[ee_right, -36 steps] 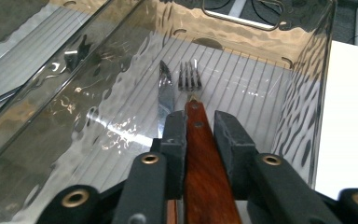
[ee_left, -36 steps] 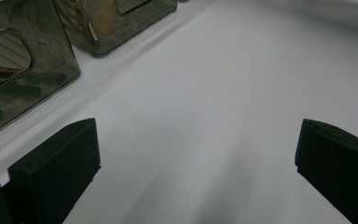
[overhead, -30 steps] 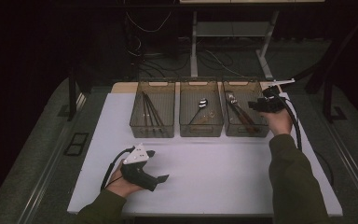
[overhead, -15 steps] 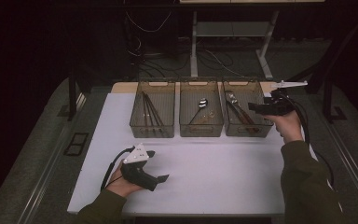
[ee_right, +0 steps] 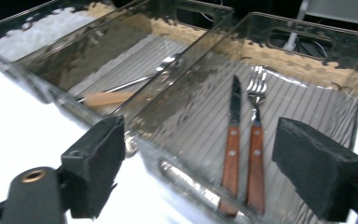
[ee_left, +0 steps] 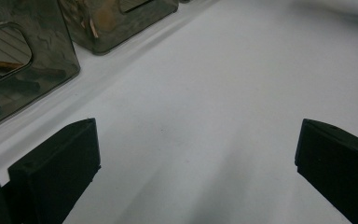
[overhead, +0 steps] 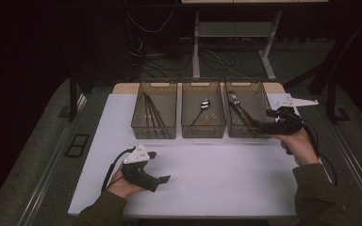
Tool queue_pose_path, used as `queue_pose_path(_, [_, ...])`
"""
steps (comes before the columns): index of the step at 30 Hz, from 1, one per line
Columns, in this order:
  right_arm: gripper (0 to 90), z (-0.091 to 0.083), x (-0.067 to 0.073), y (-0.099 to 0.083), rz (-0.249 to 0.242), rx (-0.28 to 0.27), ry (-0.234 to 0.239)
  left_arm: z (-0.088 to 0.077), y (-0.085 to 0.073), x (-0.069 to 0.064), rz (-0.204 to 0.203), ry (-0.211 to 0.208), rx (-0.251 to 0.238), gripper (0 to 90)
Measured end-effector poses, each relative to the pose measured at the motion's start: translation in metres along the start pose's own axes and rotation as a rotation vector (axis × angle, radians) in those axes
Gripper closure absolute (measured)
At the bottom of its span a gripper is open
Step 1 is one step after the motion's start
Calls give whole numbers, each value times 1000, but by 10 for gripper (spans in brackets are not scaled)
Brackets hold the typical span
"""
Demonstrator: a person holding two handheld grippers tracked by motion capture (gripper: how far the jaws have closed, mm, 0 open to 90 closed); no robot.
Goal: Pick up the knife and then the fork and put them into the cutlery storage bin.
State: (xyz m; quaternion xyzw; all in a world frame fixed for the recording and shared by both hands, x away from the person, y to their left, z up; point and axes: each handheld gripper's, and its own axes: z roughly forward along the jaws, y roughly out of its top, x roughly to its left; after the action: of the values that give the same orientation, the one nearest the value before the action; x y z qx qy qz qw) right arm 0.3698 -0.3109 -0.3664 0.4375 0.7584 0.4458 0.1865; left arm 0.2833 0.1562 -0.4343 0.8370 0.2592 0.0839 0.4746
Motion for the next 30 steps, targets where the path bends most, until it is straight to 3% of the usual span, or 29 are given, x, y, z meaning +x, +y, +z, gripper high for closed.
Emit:
queue_pose_path(5, [143, -8, 15, -14, -38, 7, 4, -1, 0, -1, -1, 0, 3, 0])
queue_pose_path(14, [143, -19, 34, -46, -33, -42, 46, -1, 0, -2, -3, -2, 4, 0])
queue_pose_path(30, [143, -30, 61, -99, -50, -56, 76, -3, 0, -3, -1, -4, 0, 0])
